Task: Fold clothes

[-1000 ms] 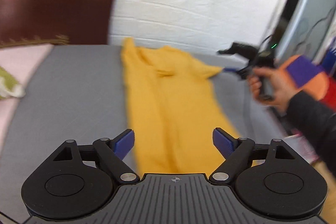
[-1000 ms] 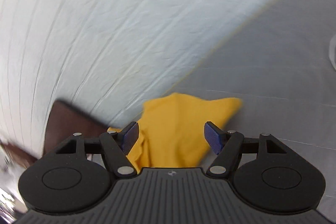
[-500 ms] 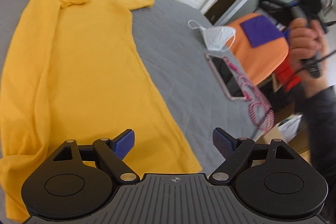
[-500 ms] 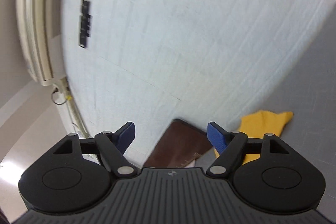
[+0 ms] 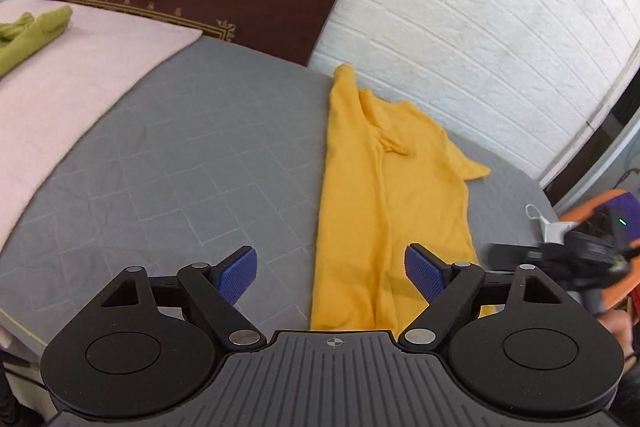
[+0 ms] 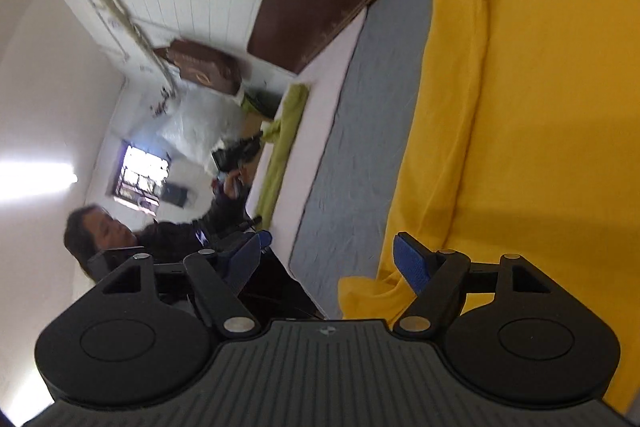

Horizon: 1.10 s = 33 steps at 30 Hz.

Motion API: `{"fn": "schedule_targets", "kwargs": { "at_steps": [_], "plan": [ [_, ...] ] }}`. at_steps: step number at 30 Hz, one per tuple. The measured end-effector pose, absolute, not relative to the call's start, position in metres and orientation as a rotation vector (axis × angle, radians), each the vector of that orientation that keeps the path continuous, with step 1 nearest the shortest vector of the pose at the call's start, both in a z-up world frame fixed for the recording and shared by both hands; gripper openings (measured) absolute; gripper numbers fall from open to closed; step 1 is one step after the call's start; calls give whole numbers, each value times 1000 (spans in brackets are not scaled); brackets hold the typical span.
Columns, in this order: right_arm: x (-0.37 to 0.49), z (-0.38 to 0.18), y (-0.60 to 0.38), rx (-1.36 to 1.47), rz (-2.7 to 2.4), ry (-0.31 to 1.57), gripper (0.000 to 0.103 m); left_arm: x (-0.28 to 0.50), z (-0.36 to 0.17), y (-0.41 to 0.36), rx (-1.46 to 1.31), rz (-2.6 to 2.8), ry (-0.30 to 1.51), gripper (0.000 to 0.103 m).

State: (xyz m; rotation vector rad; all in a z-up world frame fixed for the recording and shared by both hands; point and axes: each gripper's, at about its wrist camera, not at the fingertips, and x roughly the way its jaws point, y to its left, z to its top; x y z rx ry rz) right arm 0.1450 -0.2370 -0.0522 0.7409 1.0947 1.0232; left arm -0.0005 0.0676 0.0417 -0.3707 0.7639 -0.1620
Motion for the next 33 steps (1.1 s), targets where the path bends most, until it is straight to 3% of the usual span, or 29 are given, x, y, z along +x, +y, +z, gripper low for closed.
{"fn": "schedule_targets", "kwargs": {
  "at_steps": [7, 13, 19, 23, 27, 33],
  "plan": [
    [130, -77, -163, 585, 1003, 1424, 84, -5, 31, 86, -421, -140, 750, 90],
    [25, -74, -233, 551, 901, 1521, 89, 20, 2, 66, -535, -330, 800, 90],
    [25, -15, -302, 724, 784, 1196, 89, 28, -55, 10, -510, -460, 987, 90],
    [60, 9, -308, 757, 755, 1044, 89, -29, -62, 0, -340, -495, 897, 90],
    [109, -5, -268, 788, 825, 1051, 89, -62, -58, -8, -185, -477, 895, 90],
    [175, -75, -168, 727, 979, 1298, 88, -67, -61, 1, -248, -466, 926, 90]
  ]
}}
